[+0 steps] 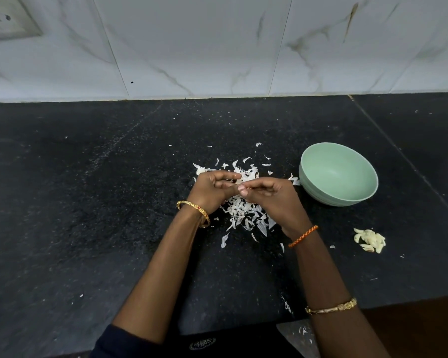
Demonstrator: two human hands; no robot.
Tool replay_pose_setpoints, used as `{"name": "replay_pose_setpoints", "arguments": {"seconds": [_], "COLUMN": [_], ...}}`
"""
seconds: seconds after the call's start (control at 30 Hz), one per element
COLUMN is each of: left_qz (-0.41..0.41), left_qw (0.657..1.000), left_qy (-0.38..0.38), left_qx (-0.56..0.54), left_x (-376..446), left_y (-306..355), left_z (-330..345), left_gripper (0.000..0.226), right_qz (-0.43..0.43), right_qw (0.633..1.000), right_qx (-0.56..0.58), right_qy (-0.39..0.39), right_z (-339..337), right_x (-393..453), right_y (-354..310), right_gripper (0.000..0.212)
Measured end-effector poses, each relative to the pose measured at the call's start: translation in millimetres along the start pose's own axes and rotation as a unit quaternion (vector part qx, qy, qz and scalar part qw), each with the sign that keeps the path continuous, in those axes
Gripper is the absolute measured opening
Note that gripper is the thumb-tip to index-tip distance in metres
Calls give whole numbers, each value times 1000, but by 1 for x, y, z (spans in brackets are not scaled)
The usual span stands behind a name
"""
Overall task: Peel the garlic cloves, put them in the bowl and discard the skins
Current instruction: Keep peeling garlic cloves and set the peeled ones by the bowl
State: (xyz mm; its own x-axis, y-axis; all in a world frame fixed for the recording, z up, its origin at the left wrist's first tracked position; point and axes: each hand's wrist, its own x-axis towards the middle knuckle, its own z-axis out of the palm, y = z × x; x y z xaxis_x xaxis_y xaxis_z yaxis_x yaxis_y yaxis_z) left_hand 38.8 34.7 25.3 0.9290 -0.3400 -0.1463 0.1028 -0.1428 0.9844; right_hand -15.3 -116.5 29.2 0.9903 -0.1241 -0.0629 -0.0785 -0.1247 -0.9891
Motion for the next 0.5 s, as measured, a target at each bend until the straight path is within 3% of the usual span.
{"name": "replay_pose_setpoints", "arguments": {"seconds": [0.13, 0.4, 0.5], "left_qz": [16, 19, 6], "left_qw": [1000, 999, 998], "left_qy": [-4, -30, -28], "left_qx": [-9, -39, -54], "left_x": [-3, -6, -7], "left_y": [-2, 1, 3], "left_z": [-3, -1, -1], "left_gripper": [31, 34, 36], "right_qz": [32, 59, 55], "right_qw": [997, 983, 985], "right_qx": [68, 118, 62], "right_qy": [14, 125, 149], "right_z": [-2, 4, 3], "right_x": [-1, -1, -1], "right_y": [0, 0, 4], "right_gripper": [9, 7, 4]}}
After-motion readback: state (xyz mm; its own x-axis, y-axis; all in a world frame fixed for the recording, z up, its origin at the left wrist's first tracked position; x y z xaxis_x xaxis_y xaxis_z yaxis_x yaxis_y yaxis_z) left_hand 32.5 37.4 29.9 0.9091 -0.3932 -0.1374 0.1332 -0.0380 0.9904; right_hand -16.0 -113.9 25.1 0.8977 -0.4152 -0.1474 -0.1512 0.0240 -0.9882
